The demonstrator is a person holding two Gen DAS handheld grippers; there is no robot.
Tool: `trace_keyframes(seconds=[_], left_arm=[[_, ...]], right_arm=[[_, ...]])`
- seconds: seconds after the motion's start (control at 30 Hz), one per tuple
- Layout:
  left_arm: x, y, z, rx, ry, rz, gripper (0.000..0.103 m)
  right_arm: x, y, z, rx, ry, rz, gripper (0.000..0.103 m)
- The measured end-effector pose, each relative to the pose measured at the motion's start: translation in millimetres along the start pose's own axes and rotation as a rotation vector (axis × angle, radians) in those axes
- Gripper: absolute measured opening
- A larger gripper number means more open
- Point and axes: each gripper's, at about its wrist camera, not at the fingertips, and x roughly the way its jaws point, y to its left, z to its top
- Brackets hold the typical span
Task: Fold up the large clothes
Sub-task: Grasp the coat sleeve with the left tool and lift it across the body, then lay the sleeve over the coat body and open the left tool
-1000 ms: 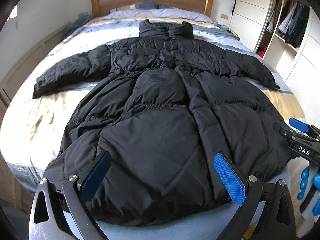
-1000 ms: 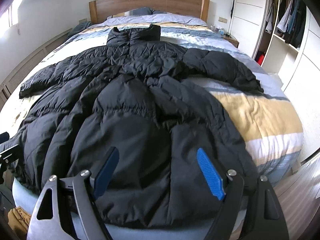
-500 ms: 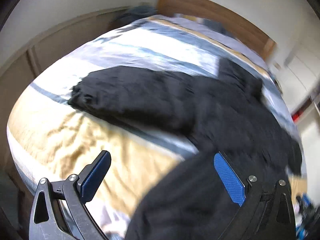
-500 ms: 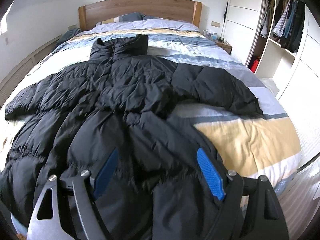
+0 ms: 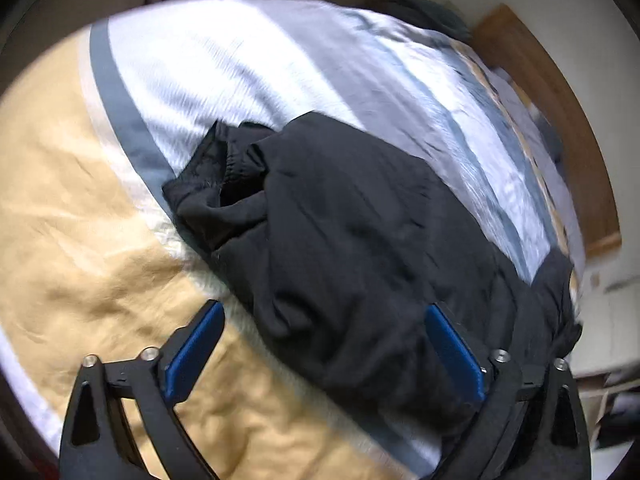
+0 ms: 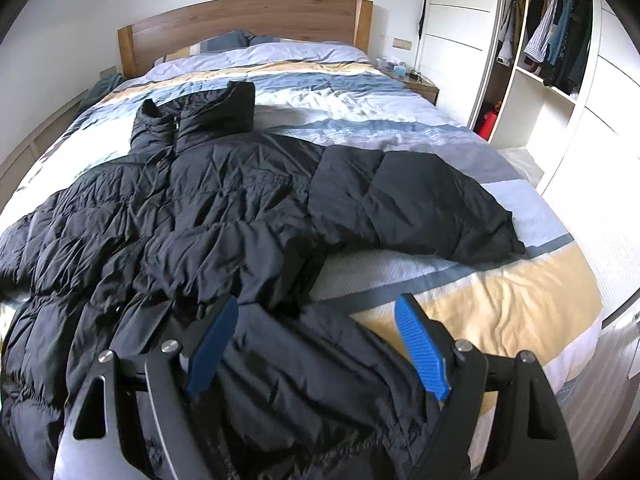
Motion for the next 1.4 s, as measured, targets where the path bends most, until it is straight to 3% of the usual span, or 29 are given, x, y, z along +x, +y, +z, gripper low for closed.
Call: trace_keyframes(seconds=[0.1, 0.17, 0.2, 0.27, 0.37, 0.63, 0.9, 1.17, 1.4], left_arm=[[13.7, 9.0, 5.3, -0.08, 0.019, -0.058, 0.076], [17.9, 12.7, 6.5, -0.109, 0.024, -0.093, 0.057], [18.9, 14.0, 6.2, -0.114, 0.025, -0.106, 0.053], [18.7, 12.7, 5.9, -0.106, 0.023, -0.121, 0.033], [6.4, 8.7, 3.6, -0.077, 0.009, -0.138, 0.018], [-36.9, -26.3, -3.1, 0.066, -0.041, -0.136, 0.01], [-85.3, -100.0, -34.1, 0.274, -0.104, -0.15, 0.009], [-98.9, -203.8, -103.9, 0.523, -0.105, -0.203, 0.008], [-69.5, -286.4, -180.4, 0.719, -0.041, -0.216, 0.008]], right_arm=[[3.8, 2.1, 1.5, -0.01, 0.006, -0.007, 0.08], [3.9, 3.2, 1.1, -0.021, 0.009, -0.017, 0.08], [4.3, 4.5, -0.4, -0.028, 0.015, -0.023, 0.08], [2.9, 4.2, -1.1, -0.028, 0.016, -0.023, 0.08], [1.0, 3.7, -2.2, -0.021, 0.018, -0.018, 0.08], [-35.2, -6.6, -9.0, -0.012, -0.038, -0.014, 0.08], [-64.9, -34.9, -28.4, 0.029, -0.061, -0.007, 0.08], [-83.2, -77.4, -45.0, 0.1, -0.09, -0.006, 0.08], [-91.2, -115.8, -59.1, 0.147, -0.1, -0.031, 0.08]])
